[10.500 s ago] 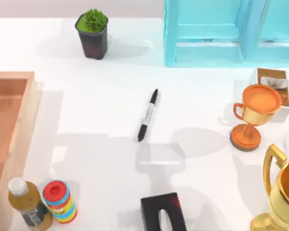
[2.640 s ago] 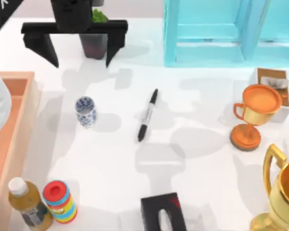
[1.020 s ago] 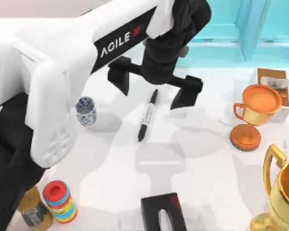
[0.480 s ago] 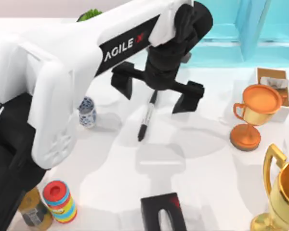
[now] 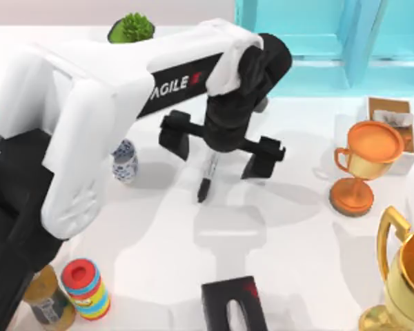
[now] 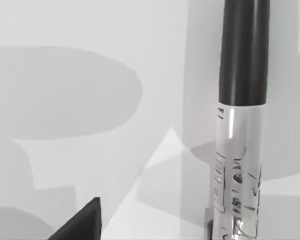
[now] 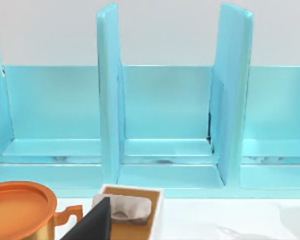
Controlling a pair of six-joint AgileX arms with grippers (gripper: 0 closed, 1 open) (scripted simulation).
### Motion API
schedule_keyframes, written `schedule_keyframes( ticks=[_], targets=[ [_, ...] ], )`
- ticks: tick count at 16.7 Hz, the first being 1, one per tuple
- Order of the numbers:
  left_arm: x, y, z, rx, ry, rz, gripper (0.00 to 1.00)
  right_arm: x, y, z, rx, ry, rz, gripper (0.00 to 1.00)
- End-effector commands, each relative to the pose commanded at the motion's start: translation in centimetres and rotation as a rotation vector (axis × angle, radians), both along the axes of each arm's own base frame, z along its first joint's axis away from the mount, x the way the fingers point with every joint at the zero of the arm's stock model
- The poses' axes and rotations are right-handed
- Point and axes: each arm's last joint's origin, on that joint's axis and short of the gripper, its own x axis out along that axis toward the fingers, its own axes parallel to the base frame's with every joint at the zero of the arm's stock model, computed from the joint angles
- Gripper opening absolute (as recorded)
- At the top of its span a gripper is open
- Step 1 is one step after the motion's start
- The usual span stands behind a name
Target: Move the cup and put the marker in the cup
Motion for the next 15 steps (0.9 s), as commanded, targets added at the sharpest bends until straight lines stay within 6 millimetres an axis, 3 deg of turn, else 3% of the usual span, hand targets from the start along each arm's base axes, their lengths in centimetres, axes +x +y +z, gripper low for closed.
schedule_keyframes(
  ticks=[5,15],
  targets=[
    [0.0,0.08,-0.41,0.0,0.0,0.0,1.0,0.0,0.0,0.0,0.0,0.0,0.0,1.0],
    [0.0,0.08,-0.41,0.0,0.0,0.0,0.25,0.0,0.0,0.0,0.0,0.0,0.0,1.0]
  ],
)
